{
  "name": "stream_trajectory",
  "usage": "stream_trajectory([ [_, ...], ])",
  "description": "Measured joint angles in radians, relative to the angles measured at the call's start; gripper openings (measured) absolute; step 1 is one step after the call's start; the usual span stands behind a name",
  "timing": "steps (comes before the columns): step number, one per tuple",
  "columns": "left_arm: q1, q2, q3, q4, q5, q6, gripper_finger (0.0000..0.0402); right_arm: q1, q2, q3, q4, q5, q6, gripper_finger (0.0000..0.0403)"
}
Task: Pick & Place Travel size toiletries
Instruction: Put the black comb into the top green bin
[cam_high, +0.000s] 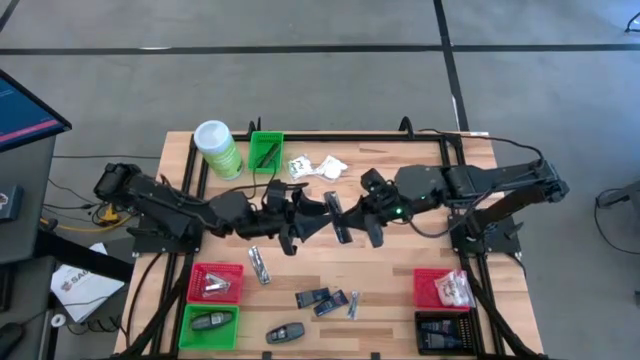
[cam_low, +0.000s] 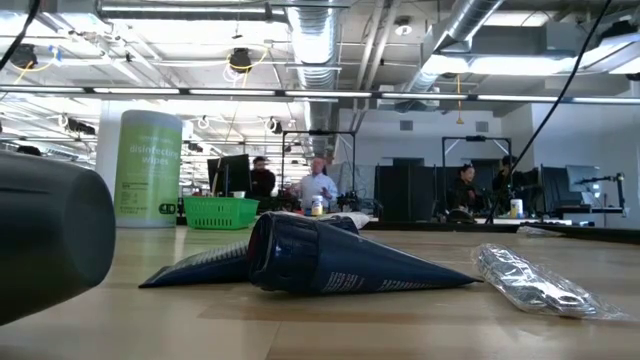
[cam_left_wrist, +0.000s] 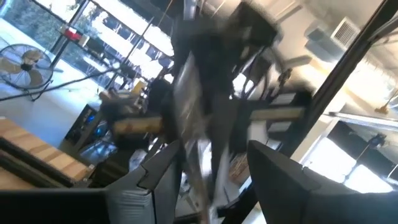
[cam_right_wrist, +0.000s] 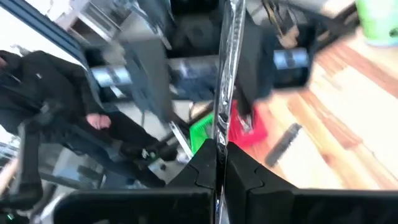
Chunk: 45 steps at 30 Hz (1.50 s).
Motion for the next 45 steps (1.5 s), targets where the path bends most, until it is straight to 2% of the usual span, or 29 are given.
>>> stream_trajectory([
  [15,0.005,-0.006,-0.002,0.003,0.029,0.025,0.0177,-0.046,0.025,0.001,0.027,-0.038,-0.010,0.0000],
  [22,0.026,-0.007,-0.004,0.000,0.078,0.004,0.0177,-0.065,0.025,0.001,0.051,-0.052,-0.010,0.0000],
  [39,0.038,-0.009,-0.004,0.013,0.090,0.025,0.0177,-0.088,0.024,0.001,0.084,-0.088,-0.004,0.0001],
  [45,0.043,-0.008,-0.004,0.014,0.111,0.024,0.0152,-0.101,0.024,0.001,0.087,-0.138,0.031,0.0001],
])
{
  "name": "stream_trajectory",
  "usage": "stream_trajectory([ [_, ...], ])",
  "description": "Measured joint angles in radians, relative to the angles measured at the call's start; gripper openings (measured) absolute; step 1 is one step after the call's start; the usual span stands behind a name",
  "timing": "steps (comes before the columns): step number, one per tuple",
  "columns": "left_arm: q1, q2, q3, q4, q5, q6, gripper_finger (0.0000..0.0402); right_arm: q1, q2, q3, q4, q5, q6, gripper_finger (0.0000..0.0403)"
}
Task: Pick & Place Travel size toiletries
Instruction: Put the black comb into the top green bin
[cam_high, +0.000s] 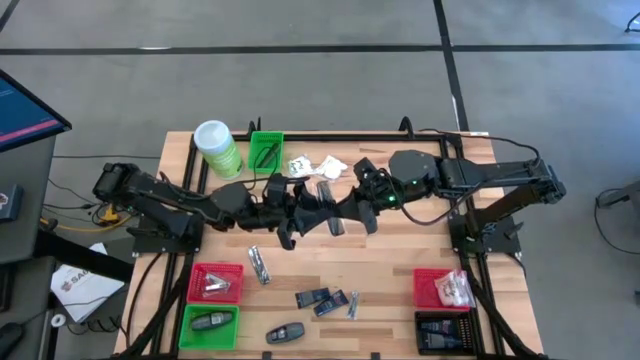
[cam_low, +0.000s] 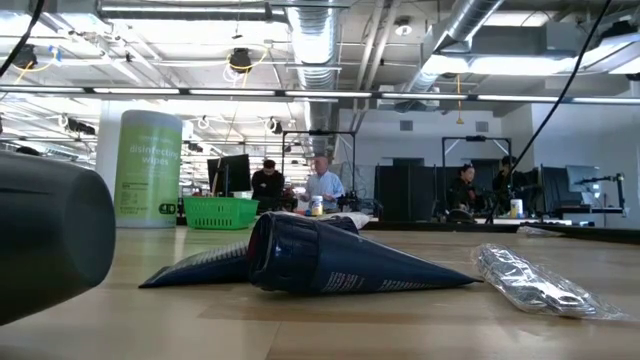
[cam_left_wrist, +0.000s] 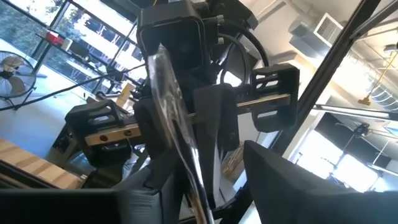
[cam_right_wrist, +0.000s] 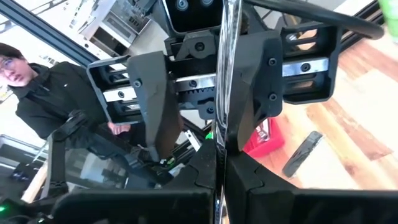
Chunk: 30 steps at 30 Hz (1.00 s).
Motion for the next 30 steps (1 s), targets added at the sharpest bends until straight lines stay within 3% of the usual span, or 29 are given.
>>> stream_trajectory([
  [13,-0.003,0.001,0.000,-0.004,0.003,-0.012,0.0015,0.010,0.000,0.000,0.000,-0.025,0.028,0.0001],
  [22,-0.003,0.002,0.000,-0.003,0.002,-0.029,0.0004,0.009,0.000,0.000,-0.001,-0.047,0.025,0.0009],
  [30,-0.012,0.001,0.000,-0.026,0.005,-0.066,0.0003,0.006,0.001,0.000,-0.011,-0.098,0.018,0.0091],
])
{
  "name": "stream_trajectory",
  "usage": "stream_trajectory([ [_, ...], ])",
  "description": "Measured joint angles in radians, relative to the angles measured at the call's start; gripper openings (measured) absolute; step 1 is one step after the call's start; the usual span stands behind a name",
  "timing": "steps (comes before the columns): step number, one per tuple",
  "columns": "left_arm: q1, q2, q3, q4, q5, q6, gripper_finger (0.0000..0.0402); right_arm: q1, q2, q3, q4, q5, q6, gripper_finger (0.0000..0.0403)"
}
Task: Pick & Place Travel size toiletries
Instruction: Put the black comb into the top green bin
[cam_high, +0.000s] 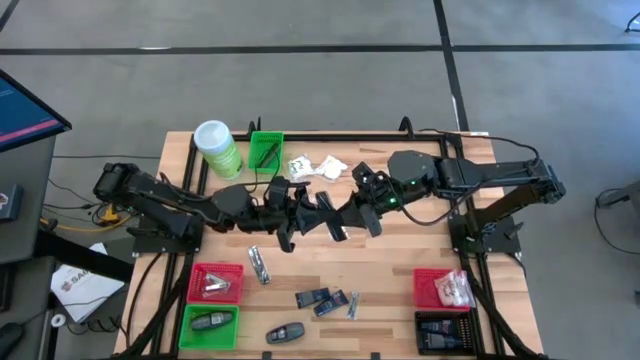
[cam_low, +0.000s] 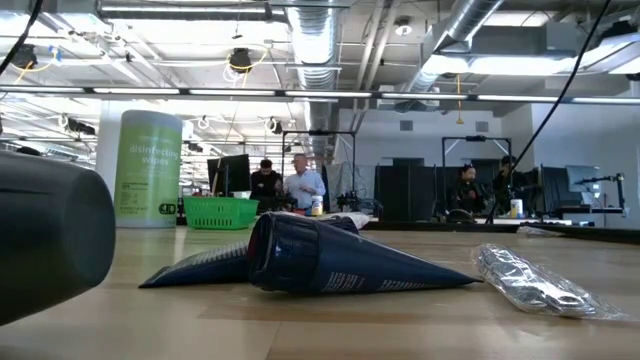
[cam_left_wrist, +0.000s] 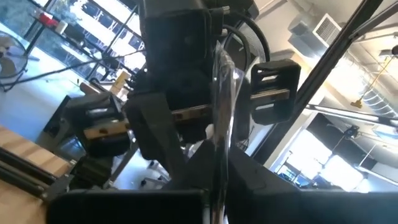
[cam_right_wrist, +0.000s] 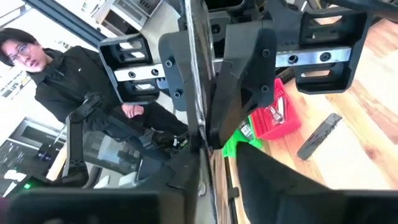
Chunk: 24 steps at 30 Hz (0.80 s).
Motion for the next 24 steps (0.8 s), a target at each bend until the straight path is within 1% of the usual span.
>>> stream_trajectory([
  [4,-0.018,-0.003,-0.001,-0.061,-0.025,-0.012,0.0002,0.000,-0.007,0.000,0.008,-0.003,-0.019,0.0157],
  [8,-0.035,-0.044,-0.002,-0.197,-0.092,-0.032,0.0002,-0.001,-0.028,0.000,0.009,-0.004,-0.019,0.0222],
  [12,-0.043,-0.103,-0.002,-0.342,-0.161,-0.052,0.0001,0.000,-0.053,0.000,0.008,-0.007,-0.015,0.0268],
  [17,-0.043,-0.197,-0.002,-0.568,-0.215,-0.098,0.0001,-0.007,-0.084,0.000,0.008,-0.007,-0.015,0.0288],
  [21,-0.034,-0.249,-0.002,-0.755,-0.240,-0.144,0.0001,-0.018,-0.092,0.001,0.006,-0.007,-0.015,0.0291],
  [24,-0.018,-0.266,-0.001,-0.883,-0.240,-0.184,0.0001,-0.020,-0.091,0.000,0.004,-0.010,-0.018,0.0291],
])
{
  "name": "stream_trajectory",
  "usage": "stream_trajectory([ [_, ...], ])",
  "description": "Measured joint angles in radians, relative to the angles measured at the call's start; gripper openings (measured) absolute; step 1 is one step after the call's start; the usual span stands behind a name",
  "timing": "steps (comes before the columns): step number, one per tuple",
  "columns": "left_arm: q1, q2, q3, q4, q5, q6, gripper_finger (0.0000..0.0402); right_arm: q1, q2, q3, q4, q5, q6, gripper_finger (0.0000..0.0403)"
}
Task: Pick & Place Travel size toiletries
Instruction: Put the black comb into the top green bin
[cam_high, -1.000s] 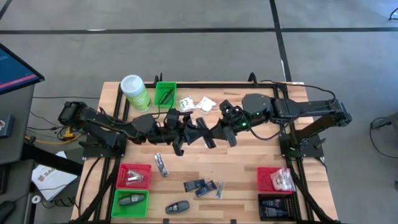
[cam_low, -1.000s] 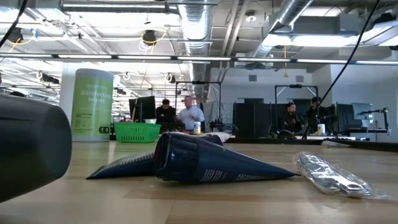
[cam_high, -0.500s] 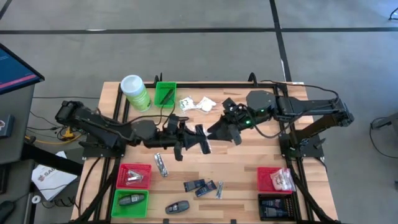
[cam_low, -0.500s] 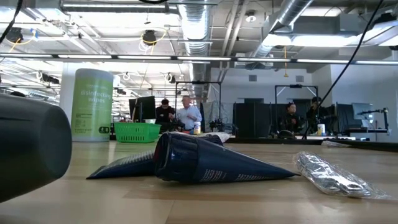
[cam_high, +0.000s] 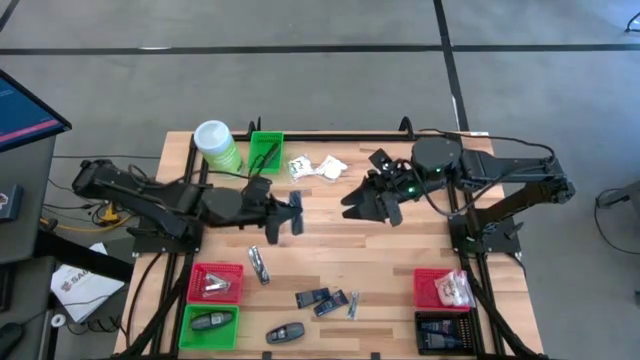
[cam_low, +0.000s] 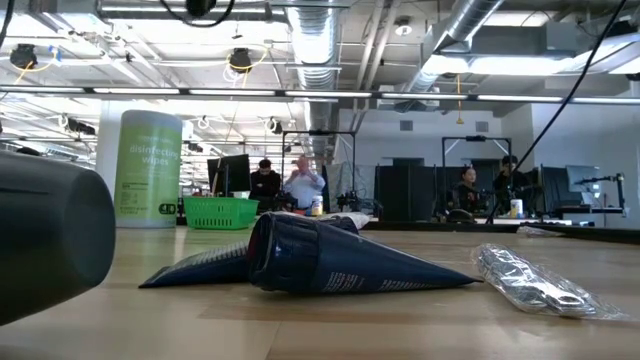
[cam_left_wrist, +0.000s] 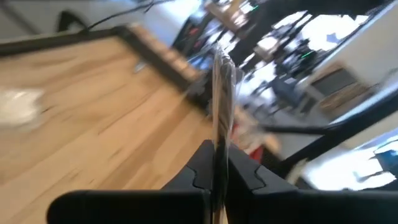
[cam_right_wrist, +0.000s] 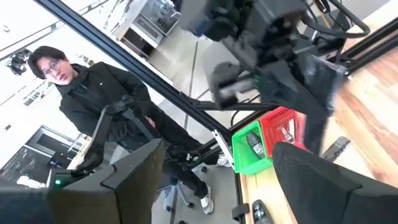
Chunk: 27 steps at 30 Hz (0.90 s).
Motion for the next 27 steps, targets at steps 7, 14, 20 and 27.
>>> stream_trajectory([
  [7,0.083,0.019,0.001,-0.249,0.090,-0.081,0.0001,0.008,0.000,0.000,-0.019,-0.001,-0.059,0.0291],
  [14,0.204,0.032,0.001,-0.377,0.171,-0.096,0.0001,0.002,0.001,0.000,-0.202,0.016,-0.101,0.0291],
  [20,0.369,0.067,0.001,-0.441,0.242,-0.052,0.0001,0.039,-0.004,0.000,-0.270,0.177,-0.166,0.0291],
  [27,0.531,0.217,0.102,-0.588,0.262,0.089,0.0001,0.055,-0.033,0.000,-0.213,0.193,-0.313,0.0291],
])
